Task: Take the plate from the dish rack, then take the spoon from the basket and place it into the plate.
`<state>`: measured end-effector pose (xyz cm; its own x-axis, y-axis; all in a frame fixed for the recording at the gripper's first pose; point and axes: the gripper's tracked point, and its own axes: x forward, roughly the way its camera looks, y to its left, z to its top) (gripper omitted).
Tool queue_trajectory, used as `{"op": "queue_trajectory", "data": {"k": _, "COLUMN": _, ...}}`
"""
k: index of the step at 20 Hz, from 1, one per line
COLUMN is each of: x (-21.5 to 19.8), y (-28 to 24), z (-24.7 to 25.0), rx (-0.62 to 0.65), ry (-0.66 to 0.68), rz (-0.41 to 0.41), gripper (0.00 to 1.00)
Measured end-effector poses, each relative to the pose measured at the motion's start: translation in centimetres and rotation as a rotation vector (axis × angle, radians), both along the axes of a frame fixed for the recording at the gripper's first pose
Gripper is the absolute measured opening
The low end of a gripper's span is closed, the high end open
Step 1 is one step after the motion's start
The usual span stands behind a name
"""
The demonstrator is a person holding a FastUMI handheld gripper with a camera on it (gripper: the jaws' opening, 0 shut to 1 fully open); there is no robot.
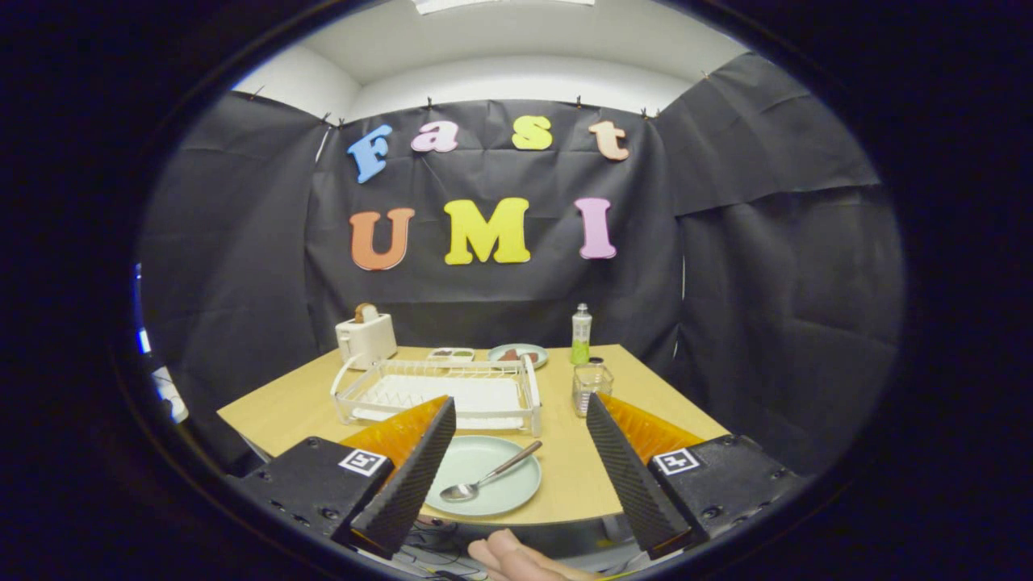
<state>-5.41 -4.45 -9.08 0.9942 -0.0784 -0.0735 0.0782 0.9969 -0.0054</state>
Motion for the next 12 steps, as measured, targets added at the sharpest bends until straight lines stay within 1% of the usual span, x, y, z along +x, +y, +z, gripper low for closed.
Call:
{"op": "queue_trajectory", "data": {"k": 3, "x": -2.5, "y": 0.0, "z": 1.1, "rx": -0.027, "ry": -0.021, "rz": 0.010, "gripper": 1.00}}
{"op": "queue_trajectory", "data": {"k": 7, "x": -5.1, "y": 0.1, "z": 2.7, "rx": 0.014, "ry": -0.053, "rz": 0.075, "gripper": 1.00}}
{"op": "queue_trajectory", "data": {"k": 12, "x": -6.5, "y": -1.7, "z": 4.1, "rx": 0.057, "ry": -0.095, "rz": 0.054, "gripper": 1.00}}
